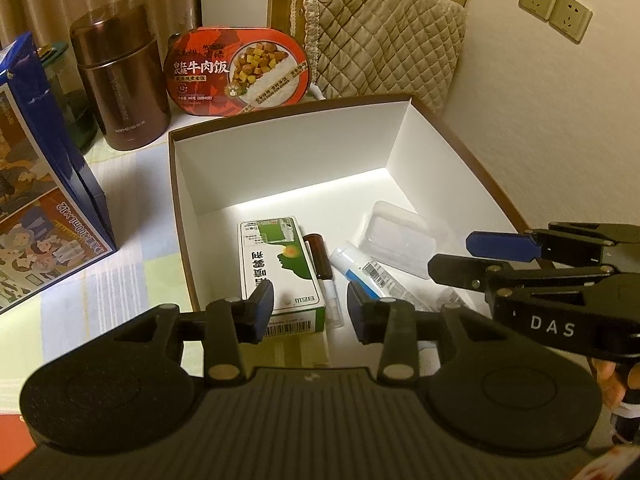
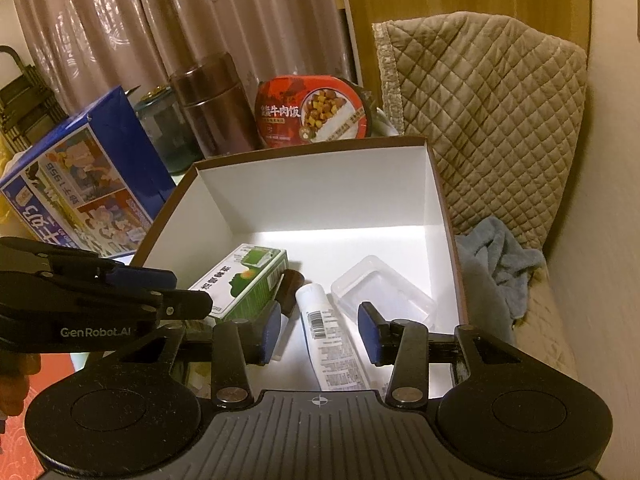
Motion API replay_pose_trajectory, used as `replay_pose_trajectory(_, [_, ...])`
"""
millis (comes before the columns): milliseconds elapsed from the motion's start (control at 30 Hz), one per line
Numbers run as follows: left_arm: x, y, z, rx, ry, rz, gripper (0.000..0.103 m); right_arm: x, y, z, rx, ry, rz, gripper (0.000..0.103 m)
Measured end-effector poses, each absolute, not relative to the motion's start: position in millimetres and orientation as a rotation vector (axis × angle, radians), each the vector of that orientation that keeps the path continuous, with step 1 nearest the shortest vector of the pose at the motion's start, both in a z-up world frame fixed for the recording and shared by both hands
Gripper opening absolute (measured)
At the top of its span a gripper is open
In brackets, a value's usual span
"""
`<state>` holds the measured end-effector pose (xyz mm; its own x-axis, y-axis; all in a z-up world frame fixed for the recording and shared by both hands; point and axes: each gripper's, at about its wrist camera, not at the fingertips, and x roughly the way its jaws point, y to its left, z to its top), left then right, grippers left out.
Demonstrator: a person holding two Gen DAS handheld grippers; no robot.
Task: Organize rigid objects
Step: 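Lower both items into the box and open both tools, then move both open tools back from the box over the mat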
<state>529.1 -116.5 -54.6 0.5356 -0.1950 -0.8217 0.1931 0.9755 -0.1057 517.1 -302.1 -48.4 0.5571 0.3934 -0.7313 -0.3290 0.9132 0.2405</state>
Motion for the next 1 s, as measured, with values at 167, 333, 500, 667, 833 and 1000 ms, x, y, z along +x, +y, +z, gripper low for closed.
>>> replay_pose_trajectory(167, [522,-115,-49,-0.004,0.972,-0.232,0.036,512,-302,-45,0.087,0.879,0.417,0.04])
replay_pose_trajectory(333, [512,-114,-42,-0.003,0.959,-0.236,0.036,502,-302,-40,0.096,0.873,0.402,0.04])
replay_pose_trajectory(500, [503,-114,-35,-0.008,0.949,-0.239,0.037,490,-305,-35,0.105,0.87,0.388,0.041])
replay_pose_trajectory(667, [488,-112,-26,-0.014,0.933,-0.243,0.037,475,-311,-28,0.127,0.861,0.367,0.044])
replay_pose_trajectory(833, [466,-111,-12,-0.002,0.899,-0.248,0.037,455,-316,-18,0.15,0.846,0.355,0.048])
replay_pose_trajectory(1000, [442,-110,1,0.012,0.876,-0.258,0.037,436,-319,-9,0.167,0.831,0.347,0.049])
